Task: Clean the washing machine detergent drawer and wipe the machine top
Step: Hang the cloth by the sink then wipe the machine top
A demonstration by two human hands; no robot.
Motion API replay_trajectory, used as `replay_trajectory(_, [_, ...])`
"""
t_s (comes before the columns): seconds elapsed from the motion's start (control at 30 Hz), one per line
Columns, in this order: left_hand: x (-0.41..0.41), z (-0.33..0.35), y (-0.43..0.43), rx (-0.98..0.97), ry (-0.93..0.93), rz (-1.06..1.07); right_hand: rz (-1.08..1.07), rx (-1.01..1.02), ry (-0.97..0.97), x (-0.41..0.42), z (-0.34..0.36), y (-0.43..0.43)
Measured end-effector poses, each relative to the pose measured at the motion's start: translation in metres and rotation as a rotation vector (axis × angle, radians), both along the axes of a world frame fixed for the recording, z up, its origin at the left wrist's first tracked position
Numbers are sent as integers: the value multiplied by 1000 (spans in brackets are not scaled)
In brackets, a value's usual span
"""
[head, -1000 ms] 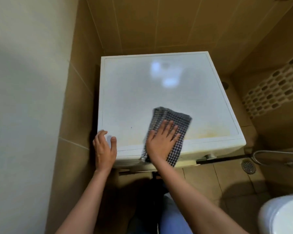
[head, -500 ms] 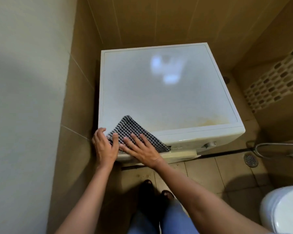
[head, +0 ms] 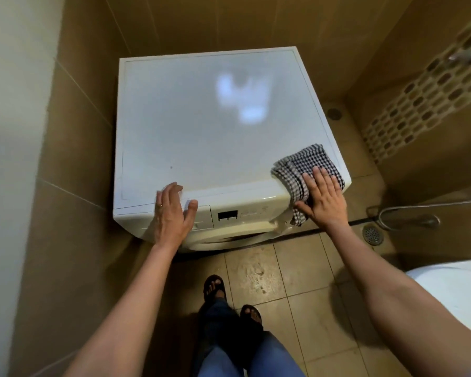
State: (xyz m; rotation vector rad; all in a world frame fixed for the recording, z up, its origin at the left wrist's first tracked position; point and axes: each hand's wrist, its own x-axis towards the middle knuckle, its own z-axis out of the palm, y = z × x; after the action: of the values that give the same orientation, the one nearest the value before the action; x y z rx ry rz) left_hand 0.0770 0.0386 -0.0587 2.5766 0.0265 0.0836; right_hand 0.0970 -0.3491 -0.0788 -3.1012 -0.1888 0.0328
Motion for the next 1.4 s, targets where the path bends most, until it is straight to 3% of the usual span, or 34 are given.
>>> replay_trajectory(0.2, [1,13,9,-179,9,93,-172,189,-72,-20,-10,81])
replay_trajectory(0.37, [0,17,24,-211,28,136,116,200,-108,-33,-32,212])
replay_trajectory(0.5, [-8,17,40,-222,-26,289,316,121,-161,-32,-25,290])
replay_trajectory(0.63, [-13,12,68,-146,-57,456,514,-56,-183,-21,-11,351])
replay_trajectory(0.77, [-15,17,76,-41,-42,367,909,-519,-171,-6,-18,370])
replay_trajectory(0.87, [-14,21,68,-6,-10,216,1178,-868,-293,3,-38,340])
replay_trajectory(1.07, [-9,18,40,-45,17,118,1415,-1090,-415,4,-64,248])
replay_trajectory(1.17, [-7,16,31,-56,34,98,1298,-796,-350,17,-49,195])
replay_trajectory(1.27, [-5,13,19,-57,39,79,1189,-627,-433,18,-35,145])
replay_trajectory(1.33, [-4,11,12,-45,43,67,954,-406,-449,20,-23,122])
replay_trajectory(1.4, [-3,9,6,-30,39,55,647,-248,-331,21,-13,102])
